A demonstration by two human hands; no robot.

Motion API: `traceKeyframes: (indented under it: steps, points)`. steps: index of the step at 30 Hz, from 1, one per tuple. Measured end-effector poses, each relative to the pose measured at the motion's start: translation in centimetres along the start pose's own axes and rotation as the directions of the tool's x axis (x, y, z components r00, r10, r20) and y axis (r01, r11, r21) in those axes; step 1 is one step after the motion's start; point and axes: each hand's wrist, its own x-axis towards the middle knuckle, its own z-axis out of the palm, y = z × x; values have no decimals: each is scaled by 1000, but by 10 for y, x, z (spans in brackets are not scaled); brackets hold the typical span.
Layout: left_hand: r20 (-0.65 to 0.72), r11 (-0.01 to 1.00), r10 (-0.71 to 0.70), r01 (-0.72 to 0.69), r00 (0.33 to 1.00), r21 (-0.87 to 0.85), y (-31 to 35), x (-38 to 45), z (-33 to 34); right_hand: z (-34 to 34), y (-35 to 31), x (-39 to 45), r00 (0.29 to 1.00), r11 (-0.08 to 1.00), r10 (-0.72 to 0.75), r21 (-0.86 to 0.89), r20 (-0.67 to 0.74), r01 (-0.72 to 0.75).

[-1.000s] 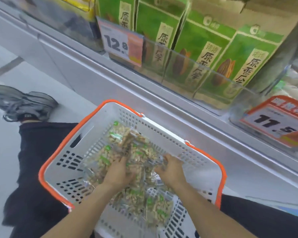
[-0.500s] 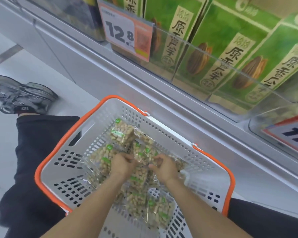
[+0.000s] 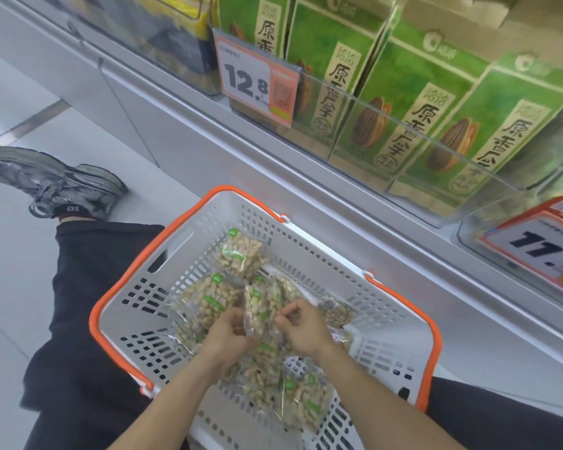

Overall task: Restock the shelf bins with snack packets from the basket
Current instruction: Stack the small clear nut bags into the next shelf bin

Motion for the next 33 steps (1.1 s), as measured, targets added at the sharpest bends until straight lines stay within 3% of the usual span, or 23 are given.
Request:
traceKeyframes:
  steps: [6, 11, 15, 18, 23, 27, 31, 33]
  points:
    - [64, 987, 161, -161, 985, -3, 15, -17, -31, -12, -32, -10, 995, 983, -100, 156, 23, 96]
    - [117, 932, 362, -358, 925, -53, 46, -47, -67, -24, -80, -27, 977, 960, -209, 201, 49, 196]
    - [36, 853, 511, -501, 859, -145, 80, -81, -71, -47, -125, -53, 928, 924, -371, 88, -14, 371]
    - [-16, 786, 590, -579, 807, -215, 100, -104, -67, -67, -160, -82, 913, 911, -409, 53, -8, 408]
    - [-12, 702, 676, -648, 737, -294, 127, -134, -55, -98, -204, -149, 854, 830, -507, -333, -113, 449]
    - [27, 675, 719, -688, 695, -266, 143, -148, -33, -115, -203, -176, 816, 758, -568, -457, -112, 465]
    - [74, 689, 720, -699, 690, -189, 145, -149, -16, -143, -186, -185, 869, 816, -495, -335, 14, 471]
    - [89, 699, 712, -694, 696, -170, 146, -149, -9, -159, -181, -194, 892, 875, -444, -176, 81, 451]
